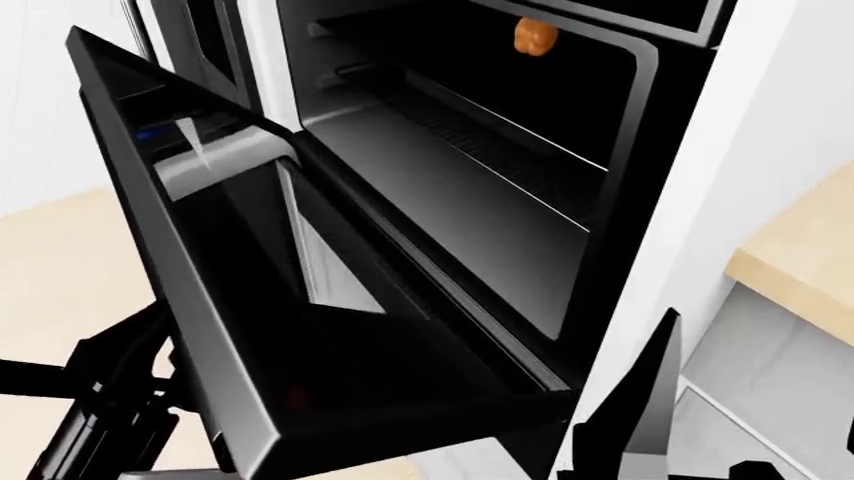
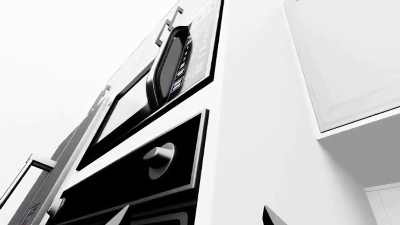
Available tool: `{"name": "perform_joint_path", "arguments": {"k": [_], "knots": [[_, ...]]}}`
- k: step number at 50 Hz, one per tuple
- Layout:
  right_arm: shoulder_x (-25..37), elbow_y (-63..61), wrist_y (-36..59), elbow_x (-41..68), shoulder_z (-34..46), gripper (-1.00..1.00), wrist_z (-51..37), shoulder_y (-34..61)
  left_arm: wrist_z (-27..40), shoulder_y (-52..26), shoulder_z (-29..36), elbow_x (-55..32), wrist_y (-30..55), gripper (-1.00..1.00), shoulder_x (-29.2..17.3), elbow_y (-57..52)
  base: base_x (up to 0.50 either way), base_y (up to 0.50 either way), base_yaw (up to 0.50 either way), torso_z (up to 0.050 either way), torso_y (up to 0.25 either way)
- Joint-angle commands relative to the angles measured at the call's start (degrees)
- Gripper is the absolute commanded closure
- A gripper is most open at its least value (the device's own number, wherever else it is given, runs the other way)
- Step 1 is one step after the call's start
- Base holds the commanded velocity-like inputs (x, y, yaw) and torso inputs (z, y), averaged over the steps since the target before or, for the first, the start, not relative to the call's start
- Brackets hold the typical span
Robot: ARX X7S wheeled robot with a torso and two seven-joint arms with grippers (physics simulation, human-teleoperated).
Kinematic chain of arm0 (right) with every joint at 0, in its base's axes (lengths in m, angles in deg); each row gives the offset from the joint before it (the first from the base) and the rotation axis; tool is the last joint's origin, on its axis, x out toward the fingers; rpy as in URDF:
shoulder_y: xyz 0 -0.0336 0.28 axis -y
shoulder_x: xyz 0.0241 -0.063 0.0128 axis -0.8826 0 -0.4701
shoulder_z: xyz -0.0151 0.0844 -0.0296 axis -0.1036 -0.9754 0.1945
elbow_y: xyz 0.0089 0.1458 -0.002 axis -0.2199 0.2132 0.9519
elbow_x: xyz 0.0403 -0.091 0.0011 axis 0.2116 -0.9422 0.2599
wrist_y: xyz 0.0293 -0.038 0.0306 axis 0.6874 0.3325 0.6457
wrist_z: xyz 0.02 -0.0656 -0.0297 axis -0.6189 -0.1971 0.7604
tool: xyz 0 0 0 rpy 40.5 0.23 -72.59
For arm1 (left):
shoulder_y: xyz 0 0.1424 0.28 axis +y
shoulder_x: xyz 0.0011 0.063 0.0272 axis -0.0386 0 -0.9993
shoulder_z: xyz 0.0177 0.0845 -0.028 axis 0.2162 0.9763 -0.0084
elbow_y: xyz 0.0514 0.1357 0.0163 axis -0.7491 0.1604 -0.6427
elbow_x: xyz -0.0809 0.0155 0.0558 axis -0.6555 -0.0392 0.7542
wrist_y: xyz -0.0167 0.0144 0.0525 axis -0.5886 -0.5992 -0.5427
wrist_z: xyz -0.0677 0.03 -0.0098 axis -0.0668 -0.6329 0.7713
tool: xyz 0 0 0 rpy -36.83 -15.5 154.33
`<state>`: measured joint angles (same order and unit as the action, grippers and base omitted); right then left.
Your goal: Open the oven door
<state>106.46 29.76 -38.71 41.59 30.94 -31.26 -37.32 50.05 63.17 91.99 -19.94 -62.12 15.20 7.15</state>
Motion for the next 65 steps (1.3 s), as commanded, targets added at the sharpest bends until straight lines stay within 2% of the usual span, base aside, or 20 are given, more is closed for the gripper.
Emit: {"name": "perform_joint_path", "arguments": {"k": [1,23,50,65], "knots": [[0.16,0.05,0.15,0.06,0.09,-1.00,0.08,0.07,11.25,-1.80,-5.05,0.37,-6.16,1.00,-1.52,-8.04,0.00,0.00,0.00,0.000,0.009],[0.26,0.10,0.12,-0.12,0.19,-1.00,-0.05,0.09,11.51,-1.48,-5.44,0.21,-6.60,1.00,-1.59,-7.67,0.00,0.00,0.00,0.002,0.007],[0.24,0.13,-0.06,-0.13,0.25,-1.00,-0.46,0.10,19.95,3.85,-4.91,2.61,-10.84,1.00,-2.39,-2.32,0.00,0.00,0.00,0.002,0.007],[0.49,0.17,-0.38,-0.07,0.05,-1.00,-0.76,-0.07,24.48,4.89,-3.82,4.99,-14.86,1.00,0.94,4.13,0.00,0.00,0.00,0.001,0.007]]}}
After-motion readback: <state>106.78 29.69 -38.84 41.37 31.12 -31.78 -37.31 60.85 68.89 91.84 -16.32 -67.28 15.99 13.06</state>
